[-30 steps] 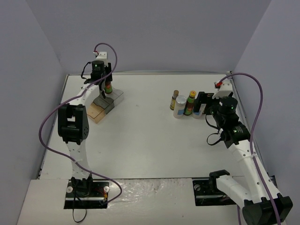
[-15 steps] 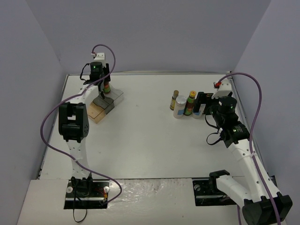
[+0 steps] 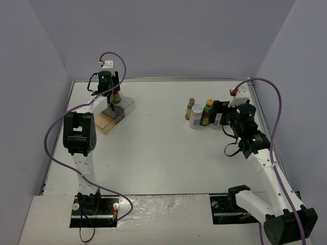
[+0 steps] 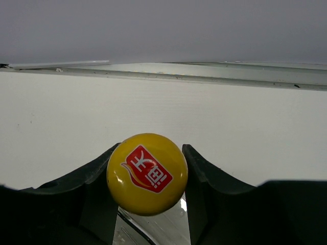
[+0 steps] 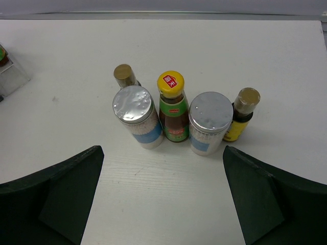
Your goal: Organize the condiment bottles
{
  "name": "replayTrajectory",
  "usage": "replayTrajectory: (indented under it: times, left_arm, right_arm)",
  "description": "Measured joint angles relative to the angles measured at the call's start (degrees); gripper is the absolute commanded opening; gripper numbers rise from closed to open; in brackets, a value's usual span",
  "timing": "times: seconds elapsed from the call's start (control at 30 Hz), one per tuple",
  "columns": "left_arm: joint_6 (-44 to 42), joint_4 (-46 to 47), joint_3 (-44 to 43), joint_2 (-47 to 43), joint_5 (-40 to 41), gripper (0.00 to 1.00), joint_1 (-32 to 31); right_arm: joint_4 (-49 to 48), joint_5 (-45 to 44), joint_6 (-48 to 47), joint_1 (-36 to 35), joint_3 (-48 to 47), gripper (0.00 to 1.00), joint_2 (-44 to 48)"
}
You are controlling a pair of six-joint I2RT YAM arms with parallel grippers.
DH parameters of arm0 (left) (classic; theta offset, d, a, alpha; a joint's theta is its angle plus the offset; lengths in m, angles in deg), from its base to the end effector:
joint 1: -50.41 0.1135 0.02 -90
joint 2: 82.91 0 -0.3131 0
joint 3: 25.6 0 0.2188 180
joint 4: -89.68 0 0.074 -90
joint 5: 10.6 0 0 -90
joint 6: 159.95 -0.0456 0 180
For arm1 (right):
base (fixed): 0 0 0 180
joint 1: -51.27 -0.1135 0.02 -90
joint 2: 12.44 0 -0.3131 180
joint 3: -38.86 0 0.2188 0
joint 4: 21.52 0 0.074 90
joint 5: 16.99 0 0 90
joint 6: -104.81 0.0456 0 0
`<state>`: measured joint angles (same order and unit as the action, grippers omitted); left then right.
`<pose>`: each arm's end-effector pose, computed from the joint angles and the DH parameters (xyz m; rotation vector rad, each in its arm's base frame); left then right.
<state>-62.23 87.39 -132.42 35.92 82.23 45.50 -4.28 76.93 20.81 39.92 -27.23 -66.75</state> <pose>0.4992 -0.0406 0.3127 -0.0796 1.8197 -0.1109 0.1665 0.0366 0.4011 -0.1301 1.6687 0.2860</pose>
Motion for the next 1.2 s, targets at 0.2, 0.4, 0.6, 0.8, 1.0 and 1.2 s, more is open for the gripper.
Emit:
replayTrajectory:
  times: [0.2,0.4,0.6,0.8,1.0,1.2]
  left_arm:
    - [-0.38,-0.04,0.2,-0.84,0.31,0.91,0.4]
    - [-0.5,-1.5,1.22,-6.32,0.11,0.97,0.49]
    - [0.2,-7.1,2.78,-16.33,-2.5,0.97,0.49]
    - [0.67,-16.19,10.04,-29.31,-8.47,0.97,0.49]
    - [1.36,-25.34,23.44,-41.87,-10.71,0.97,-1.09]
    - [1.42,-30.86,33.03,-49.7,-10.37,0.97,-6.35]
  right_arm:
    - [0.25,0.12,-0.02,0.0,-0.08,1.0,-0.04]
    - [0.6,-0.02,0.22,0.0,-2.56,1.0,-1.95]
    - [0.77,-1.13,1.02,0.02,-3.89,1.0,-5.54]
    - [-0.51,-1.58,2.29,0.0,-5.65,0.92,-11.83]
    - [-6.41,-2.05,3.1,0.0,-5.66,0.88,-18.12]
    - [-14.43,-3.5,2.6,-0.02,-5.66,0.83,-23.02]
